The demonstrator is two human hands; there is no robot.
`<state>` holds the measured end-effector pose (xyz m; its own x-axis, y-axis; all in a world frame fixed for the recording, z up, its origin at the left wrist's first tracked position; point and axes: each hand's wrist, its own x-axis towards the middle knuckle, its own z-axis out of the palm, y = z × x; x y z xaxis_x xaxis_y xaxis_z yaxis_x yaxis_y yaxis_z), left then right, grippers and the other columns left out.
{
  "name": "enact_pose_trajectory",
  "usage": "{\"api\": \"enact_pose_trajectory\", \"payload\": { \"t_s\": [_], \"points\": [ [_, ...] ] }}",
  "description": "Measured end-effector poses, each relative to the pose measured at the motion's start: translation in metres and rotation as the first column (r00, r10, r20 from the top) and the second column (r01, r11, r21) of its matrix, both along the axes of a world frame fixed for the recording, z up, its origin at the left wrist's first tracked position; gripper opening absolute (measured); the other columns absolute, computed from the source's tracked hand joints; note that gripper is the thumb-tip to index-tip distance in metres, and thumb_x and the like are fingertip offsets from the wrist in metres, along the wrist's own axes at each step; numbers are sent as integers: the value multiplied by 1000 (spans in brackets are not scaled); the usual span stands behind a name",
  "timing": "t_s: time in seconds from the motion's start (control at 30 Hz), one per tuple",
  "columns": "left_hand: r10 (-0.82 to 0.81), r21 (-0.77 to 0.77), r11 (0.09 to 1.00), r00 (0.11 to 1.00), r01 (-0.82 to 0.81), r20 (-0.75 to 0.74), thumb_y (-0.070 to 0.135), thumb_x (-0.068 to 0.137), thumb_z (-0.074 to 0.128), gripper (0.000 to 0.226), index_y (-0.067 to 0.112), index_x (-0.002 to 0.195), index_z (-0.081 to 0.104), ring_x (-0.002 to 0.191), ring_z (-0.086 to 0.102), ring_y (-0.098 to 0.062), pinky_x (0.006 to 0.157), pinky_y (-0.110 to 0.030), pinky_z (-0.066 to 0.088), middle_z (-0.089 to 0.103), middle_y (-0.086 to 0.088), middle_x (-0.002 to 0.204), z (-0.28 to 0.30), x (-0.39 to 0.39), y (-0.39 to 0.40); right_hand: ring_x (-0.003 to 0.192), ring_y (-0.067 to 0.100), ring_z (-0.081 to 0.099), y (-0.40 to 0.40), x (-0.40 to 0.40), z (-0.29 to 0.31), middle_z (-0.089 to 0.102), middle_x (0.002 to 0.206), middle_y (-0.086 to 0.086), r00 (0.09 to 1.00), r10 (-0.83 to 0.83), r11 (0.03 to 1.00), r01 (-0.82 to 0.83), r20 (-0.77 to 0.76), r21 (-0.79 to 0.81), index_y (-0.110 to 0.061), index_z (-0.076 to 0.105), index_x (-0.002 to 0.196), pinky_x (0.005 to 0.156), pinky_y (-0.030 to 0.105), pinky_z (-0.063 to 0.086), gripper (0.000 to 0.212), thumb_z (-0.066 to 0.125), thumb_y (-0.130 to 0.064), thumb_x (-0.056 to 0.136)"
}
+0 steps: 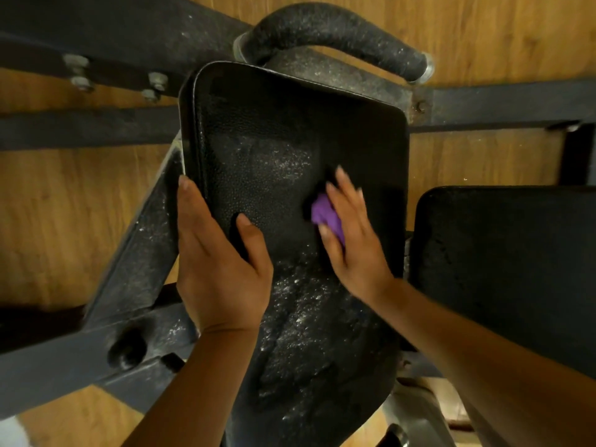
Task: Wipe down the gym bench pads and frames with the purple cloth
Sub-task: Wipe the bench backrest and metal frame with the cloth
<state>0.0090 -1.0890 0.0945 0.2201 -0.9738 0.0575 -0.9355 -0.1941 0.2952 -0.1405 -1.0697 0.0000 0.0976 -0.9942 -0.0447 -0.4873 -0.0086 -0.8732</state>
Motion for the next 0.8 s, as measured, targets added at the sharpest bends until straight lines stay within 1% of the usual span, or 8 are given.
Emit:
{"api": "enact_pose_trajectory", "payload": {
  "t_s": [0.1, 0.2, 0.33, 0.47, 0.53, 0.6, 0.7, 0.8],
  "points": [
    [-3, -14, 1000, 1000, 3, 9, 20, 98, 45, 56, -11, 143, 29, 131, 46, -34, 102, -27, 40, 40, -25, 145, 0, 0, 0, 141, 37, 27, -85, 11, 8, 32, 148, 26, 998, -59, 983, 63, 31, -174, 4, 40, 137, 116, 54, 21, 43, 47, -13, 98],
    [-11, -30, 999, 1000, 11, 15, 20, 98, 44, 56, -11, 143, 30, 130, 47, -34, 97, -36, 48, 40, -25, 145, 1, -1, -1, 137, 42, 33, -126, 24, 17, 42, 141, 28, 996, -83, 958, 92, 44, -273, 7, 49, 131, 110, 59, 29, 39, 50, -11, 97],
    [-10, -23, 1000, 1000, 11, 14, 20, 98, 44, 56, -10, 143, 29, 130, 46, -35, 97, -39, 48, 40, -26, 145, 0, 0, 0, 141, 35, 28, -69, 10, 16, 35, 147, 22, 996, 87, 969, -79, 20, -235, 5, 42, 136, 117, 50, 23, 42, 50, -6, 96],
    [-4, -25, 1000, 1000, 4, 14, 22, 98, 44, 57, -10, 143, 29, 132, 44, -34, 101, -35, 44, 40, -25, 145, -2, 0, 1, 146, 20, 18, 13, -24, -4, 23, 153, 7, 957, 271, 955, -281, -108, -94, -10, 28, 143, 120, 38, 14, 49, 44, -20, 98],
    [-9, -28, 1000, 1000, 10, 20, 22, 99, 44, 56, -10, 143, 29, 132, 45, -34, 100, -36, 46, 40, -25, 145, -2, 0, 2, 146, 17, 15, 10, -28, -8, 22, 152, 8, 938, 318, 937, -333, -138, -103, -13, 27, 143, 120, 37, 12, 51, 46, -20, 96],
    [-12, -32, 999, 1000, 13, 29, 21, 99, 44, 56, -10, 143, 30, 131, 46, -34, 98, -37, 48, 41, -25, 145, -2, 0, 2, 145, 21, 19, -27, -18, -3, 27, 151, 16, 949, 295, 936, -310, -110, -167, -7, 33, 141, 120, 39, 13, 51, 50, -15, 94],
    [-5, -45, 999, 999, 7, 47, 21, 98, 44, 55, -10, 142, 32, 131, 47, -33, 97, -35, 48, 42, -24, 145, -3, 0, 2, 139, 38, 30, -107, 17, 22, 37, 143, 29, 982, 189, 929, -187, -25, -320, 7, 44, 134, 118, 49, 21, 42, 52, -9, 95],
    [-4, -46, 999, 998, 6, 57, 21, 98, 45, 54, -9, 142, 33, 133, 44, -30, 102, -28, 42, 42, -23, 145, -3, 0, 1, 133, 45, 37, -153, 45, 43, 45, 137, 30, 990, 143, 889, -126, 6, -439, 9, 51, 128, 114, 54, 25, 38, 52, -10, 95]
  ]
}}
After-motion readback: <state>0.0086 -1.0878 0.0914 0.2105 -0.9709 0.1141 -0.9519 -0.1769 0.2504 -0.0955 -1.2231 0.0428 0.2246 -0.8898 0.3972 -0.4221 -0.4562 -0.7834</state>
